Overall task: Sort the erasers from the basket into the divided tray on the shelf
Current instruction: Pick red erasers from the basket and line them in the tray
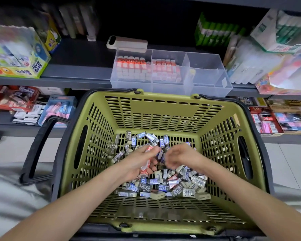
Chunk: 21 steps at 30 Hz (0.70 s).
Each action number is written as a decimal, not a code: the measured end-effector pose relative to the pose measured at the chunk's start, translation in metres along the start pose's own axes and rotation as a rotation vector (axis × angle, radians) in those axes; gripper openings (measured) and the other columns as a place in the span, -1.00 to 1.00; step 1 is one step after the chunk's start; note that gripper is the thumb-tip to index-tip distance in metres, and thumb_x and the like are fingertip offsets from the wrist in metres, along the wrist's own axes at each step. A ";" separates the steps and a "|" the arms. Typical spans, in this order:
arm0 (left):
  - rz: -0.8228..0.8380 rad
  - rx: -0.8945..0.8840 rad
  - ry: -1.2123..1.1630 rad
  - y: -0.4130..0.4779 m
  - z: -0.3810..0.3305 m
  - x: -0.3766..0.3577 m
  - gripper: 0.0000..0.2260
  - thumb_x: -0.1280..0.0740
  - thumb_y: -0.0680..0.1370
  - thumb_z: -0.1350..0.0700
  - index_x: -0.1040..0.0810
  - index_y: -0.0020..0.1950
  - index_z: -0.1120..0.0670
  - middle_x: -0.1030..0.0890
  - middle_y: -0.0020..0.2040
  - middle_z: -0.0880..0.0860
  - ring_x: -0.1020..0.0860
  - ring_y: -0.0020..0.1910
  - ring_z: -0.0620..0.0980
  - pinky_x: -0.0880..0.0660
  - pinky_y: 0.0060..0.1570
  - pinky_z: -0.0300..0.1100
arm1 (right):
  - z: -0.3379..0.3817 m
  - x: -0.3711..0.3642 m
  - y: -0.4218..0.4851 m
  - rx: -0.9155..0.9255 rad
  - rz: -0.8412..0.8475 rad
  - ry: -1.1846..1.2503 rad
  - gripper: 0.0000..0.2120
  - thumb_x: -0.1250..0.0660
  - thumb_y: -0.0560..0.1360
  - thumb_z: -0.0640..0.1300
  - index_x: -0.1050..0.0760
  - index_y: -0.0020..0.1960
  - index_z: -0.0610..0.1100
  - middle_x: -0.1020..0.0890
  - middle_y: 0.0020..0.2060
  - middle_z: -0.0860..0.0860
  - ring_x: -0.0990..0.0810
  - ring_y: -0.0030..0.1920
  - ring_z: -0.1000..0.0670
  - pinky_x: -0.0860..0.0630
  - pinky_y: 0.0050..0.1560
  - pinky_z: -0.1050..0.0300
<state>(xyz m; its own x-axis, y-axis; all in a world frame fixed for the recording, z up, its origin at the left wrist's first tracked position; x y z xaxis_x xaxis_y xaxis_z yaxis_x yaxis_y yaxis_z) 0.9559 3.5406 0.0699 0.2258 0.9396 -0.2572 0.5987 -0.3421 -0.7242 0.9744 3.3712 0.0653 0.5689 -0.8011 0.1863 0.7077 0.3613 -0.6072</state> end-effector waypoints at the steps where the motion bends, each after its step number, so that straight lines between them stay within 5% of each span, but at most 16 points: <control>1: -0.011 -0.016 0.013 0.000 -0.001 0.002 -0.37 -0.35 0.36 -0.11 -0.37 0.39 0.07 -0.56 -0.29 0.03 -0.52 -0.42 -0.08 -0.45 -0.46 -0.27 | -0.014 -0.001 0.001 -0.003 0.019 -0.314 -0.91 -0.36 0.46 -0.25 -0.61 -0.05 -0.14 -0.68 -0.13 -0.01 -0.66 -0.12 0.05 -0.59 -0.05 0.20; 5: -0.037 -0.055 -0.024 0.002 -0.007 0.007 -0.46 -0.36 0.33 -0.11 -0.48 0.27 0.06 -0.54 -0.22 0.07 -0.52 -0.44 -0.10 -0.41 -0.48 -0.28 | -0.057 -0.016 0.006 0.163 0.118 -1.081 -0.72 -0.37 0.46 -0.11 -0.56 0.18 -0.02 -0.61 0.10 0.04 -0.48 0.15 0.03 -0.38 0.24 0.11; 8: -0.036 -0.071 -0.058 0.003 -0.011 0.009 -0.55 -0.37 0.38 -0.09 -0.54 0.20 0.07 -0.54 -0.24 0.06 -0.53 -0.45 -0.09 -0.41 -0.48 -0.27 | -0.065 -0.020 0.008 0.357 0.164 -1.308 -0.64 -0.36 0.45 0.00 -0.49 0.23 -0.02 -0.53 0.22 0.11 -0.32 0.12 0.03 -0.25 0.11 0.06; 15: -0.065 -0.092 -0.082 0.001 -0.016 0.016 -0.74 -0.34 0.52 -0.03 -0.59 0.13 0.07 -0.53 -0.26 0.05 -0.50 -0.43 -0.10 -0.35 -0.49 -0.28 | -0.066 -0.036 0.013 0.333 0.232 -1.422 -0.47 -0.33 0.39 0.23 -0.50 0.20 -0.10 -0.45 0.12 -0.02 -0.27 0.14 -0.02 -0.20 0.16 0.05; 21: -0.087 -0.120 -0.035 -0.002 -0.021 0.022 -0.74 -0.30 0.56 -0.03 -0.57 0.14 0.10 -0.50 -0.24 0.04 -0.48 -0.37 -0.09 -0.36 -0.45 -0.25 | -0.058 -0.045 0.009 0.264 0.256 -1.374 -0.65 -0.39 0.39 0.05 -0.53 0.05 -0.17 -0.51 -0.03 -0.05 -0.32 0.04 -0.04 -0.28 0.06 0.08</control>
<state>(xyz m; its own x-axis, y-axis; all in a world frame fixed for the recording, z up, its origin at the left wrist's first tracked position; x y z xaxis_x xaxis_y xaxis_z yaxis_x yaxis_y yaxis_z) 0.9756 3.5615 0.0789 0.1435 0.9648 -0.2202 0.7031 -0.2560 -0.6634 0.9311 3.3822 0.0064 0.5308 0.3371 0.7776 0.4936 0.6229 -0.6070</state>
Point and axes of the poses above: each hand's wrist, its own y-axis towards the middle knuckle, its own x-axis out of the back of the hand, z = x × y, the point moved 3 cm from there along y, towards the middle knuckle
